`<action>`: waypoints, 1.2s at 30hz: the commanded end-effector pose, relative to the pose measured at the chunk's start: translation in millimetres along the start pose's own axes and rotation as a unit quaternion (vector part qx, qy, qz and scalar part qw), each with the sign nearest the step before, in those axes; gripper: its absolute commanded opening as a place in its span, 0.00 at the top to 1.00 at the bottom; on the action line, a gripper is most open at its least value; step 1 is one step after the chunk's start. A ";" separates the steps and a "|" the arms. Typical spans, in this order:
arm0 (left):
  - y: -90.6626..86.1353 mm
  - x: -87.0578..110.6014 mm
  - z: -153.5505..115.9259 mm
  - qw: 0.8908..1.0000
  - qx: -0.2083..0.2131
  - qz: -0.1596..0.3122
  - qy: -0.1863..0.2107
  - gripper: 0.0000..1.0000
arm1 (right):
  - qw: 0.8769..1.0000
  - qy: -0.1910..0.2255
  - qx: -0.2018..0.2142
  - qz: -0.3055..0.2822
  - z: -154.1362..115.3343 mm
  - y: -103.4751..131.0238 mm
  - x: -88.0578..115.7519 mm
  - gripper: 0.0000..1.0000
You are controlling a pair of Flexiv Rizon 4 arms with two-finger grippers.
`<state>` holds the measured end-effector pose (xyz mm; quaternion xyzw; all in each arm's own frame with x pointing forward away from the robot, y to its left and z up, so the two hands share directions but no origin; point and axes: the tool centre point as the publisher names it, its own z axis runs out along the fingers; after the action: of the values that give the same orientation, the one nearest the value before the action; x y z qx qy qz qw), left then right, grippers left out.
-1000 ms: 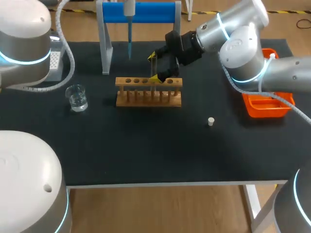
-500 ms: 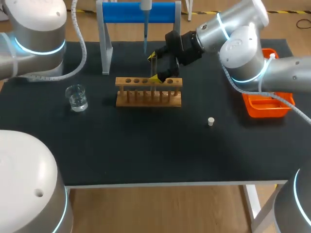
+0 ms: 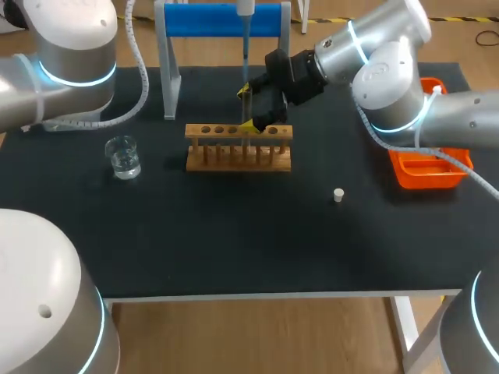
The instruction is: Invert the test tube, pick up the pipette, mount the tip to pipette, aspirate from beaker and dispense into the tube, eject the tip, return the pipette, and cap with the stopper.
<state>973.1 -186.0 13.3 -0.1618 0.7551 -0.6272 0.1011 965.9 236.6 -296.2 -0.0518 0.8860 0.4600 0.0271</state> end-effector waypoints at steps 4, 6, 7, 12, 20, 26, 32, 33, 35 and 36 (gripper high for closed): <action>4.1 -6.3 1.9 1.000 0.012 -0.002 0.007 1.00 | 1.000 0.002 0.001 0.000 -1.3 0.3 -0.5 0.00; 5.5 -6.7 2.6 1.000 0.014 -0.003 0.010 1.00 | 1.000 0.002 0.001 0.000 -1.3 0.3 -0.5 0.00; 6.4 -6.8 3.0 1.000 0.015 -0.003 0.011 1.00 | 1.000 0.002 0.001 0.000 -1.3 0.3 -0.5 0.00; 10.6 -8.3 4.3 1.000 0.019 -0.004 0.015 1.00 | 1.000 0.002 0.001 0.000 -1.3 0.3 -0.5 0.00; 15.6 -8.8 7.3 1.000 0.022 -0.001 0.020 1.00 | 1.000 0.002 0.001 0.000 -1.3 0.3 -0.5 0.00; 21.9 -10.9 8.4 1.000 0.022 -0.002 0.021 1.00 | 1.000 0.002 0.001 0.000 -1.3 0.3 -0.5 0.00; 29.1 -13.5 8.8 1.000 0.019 -0.007 0.021 1.00 | 1.000 0.002 0.001 0.000 -1.3 0.3 -0.5 0.00; 30.0 -13.7 8.9 1.000 0.019 -0.007 0.021 1.00 | 1.000 0.002 0.001 0.000 -1.3 0.3 -0.5 0.00; 31.8 -14.2 9.0 1.000 0.018 -0.009 0.021 1.00 | 1.000 0.002 0.001 0.000 -1.3 0.3 -0.5 0.00; 32.4 -14.5 9.0 1.000 0.018 -0.009 0.021 1.00 | 1.000 0.002 0.001 0.000 -1.3 0.3 -0.5 0.00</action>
<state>984.2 -183.5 -19.3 -0.1551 0.7454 -0.6431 0.0827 965.9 236.6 -296.2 -0.0518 0.8860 0.4600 0.0271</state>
